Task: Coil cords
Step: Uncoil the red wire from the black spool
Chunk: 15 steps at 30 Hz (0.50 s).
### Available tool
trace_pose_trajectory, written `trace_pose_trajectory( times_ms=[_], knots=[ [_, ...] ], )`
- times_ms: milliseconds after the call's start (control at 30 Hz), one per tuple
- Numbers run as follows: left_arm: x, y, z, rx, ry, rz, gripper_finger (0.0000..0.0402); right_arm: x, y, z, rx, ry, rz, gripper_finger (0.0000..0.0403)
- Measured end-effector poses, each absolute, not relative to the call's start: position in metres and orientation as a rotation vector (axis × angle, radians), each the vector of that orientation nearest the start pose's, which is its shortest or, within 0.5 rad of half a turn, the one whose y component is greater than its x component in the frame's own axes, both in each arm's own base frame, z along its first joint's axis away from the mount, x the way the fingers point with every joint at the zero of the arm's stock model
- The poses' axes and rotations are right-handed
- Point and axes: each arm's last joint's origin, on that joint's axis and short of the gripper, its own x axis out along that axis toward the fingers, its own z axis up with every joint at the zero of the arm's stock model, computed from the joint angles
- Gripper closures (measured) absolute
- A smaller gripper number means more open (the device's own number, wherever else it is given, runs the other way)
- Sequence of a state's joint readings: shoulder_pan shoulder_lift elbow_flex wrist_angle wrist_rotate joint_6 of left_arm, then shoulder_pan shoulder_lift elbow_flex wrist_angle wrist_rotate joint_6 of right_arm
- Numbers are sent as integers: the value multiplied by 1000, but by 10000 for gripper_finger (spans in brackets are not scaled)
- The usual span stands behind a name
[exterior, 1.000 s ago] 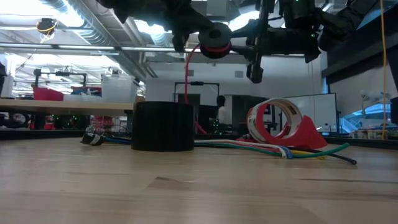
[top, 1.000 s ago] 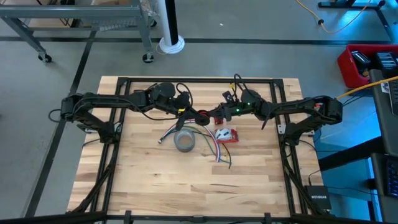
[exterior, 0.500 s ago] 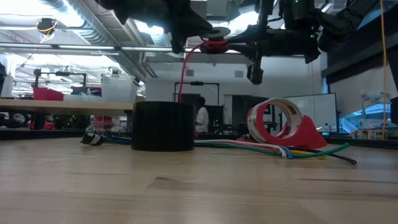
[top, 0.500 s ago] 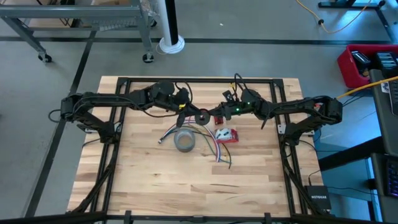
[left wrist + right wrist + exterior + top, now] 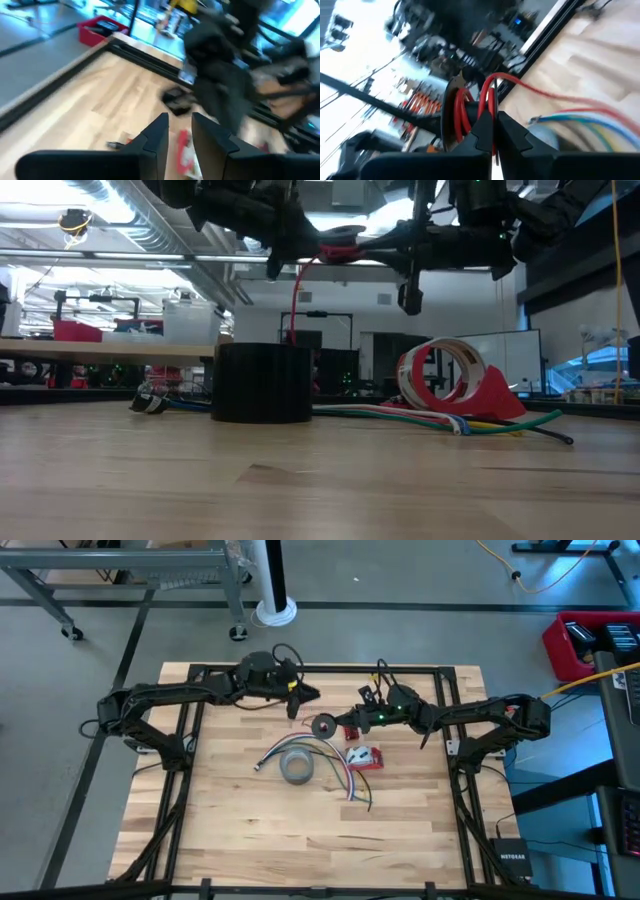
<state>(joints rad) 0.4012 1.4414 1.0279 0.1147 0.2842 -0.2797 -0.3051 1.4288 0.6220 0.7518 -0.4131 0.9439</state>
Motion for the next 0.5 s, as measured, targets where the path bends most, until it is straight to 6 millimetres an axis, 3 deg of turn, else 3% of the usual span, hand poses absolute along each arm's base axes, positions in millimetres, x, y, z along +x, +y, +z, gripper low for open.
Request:
trace_pose_trajectory(
  times_ms=[167,333,500],
  knots=[
    [298,129,292,-396,278,154,325,279,-77,224,962,94,61,393],
    [289,131,282,-457,412,143,325,279,-78,224,964,97,55,393],
    [283,123,277,-316,520,202,331,274,-93,222,976,96,14,393]
  ],
)
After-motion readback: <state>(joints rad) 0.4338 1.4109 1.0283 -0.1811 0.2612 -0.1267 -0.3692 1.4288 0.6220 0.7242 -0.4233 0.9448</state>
